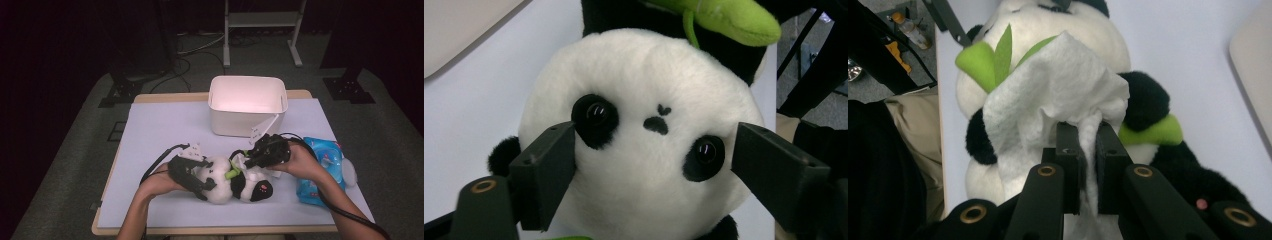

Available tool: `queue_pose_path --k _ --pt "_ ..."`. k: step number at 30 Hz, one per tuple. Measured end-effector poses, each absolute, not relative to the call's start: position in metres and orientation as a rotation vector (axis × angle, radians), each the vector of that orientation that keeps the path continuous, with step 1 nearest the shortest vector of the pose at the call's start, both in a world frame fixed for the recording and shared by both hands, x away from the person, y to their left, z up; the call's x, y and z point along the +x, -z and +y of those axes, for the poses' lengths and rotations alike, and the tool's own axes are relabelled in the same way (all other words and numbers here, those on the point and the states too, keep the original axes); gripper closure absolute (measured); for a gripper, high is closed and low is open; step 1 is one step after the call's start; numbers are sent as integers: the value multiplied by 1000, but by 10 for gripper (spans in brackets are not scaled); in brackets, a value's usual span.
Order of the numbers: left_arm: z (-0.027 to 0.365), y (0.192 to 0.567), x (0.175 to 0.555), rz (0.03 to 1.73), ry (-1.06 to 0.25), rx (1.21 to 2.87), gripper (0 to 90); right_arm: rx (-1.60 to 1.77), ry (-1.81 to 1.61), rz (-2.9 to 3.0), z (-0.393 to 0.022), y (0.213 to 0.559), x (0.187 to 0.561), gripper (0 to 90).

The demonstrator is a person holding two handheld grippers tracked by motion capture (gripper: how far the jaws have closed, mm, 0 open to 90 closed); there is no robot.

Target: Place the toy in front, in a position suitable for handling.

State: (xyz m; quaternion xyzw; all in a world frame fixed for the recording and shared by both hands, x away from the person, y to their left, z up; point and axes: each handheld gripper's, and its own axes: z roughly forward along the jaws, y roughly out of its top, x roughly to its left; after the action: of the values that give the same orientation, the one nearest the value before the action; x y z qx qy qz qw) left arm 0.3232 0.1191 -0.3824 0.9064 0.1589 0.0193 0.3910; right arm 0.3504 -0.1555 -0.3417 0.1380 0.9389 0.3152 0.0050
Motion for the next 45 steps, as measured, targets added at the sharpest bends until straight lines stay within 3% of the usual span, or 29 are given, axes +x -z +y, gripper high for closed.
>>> queue_pose_path --k 7,28,36,45 --pt "121 385 326 441 -40 2327 94 438 -997 2944 -169 348 342 832" --pt "137 400 332 449 48 2329 69 491 -1058 2916 -191 362 333 840" --pt "136 401 334 453 63 2310 168 510 -1070 2893 -189 359 336 842" --pt "124 396 329 428 41 2339 181 383 -1032 2903 -162 338 331 840"
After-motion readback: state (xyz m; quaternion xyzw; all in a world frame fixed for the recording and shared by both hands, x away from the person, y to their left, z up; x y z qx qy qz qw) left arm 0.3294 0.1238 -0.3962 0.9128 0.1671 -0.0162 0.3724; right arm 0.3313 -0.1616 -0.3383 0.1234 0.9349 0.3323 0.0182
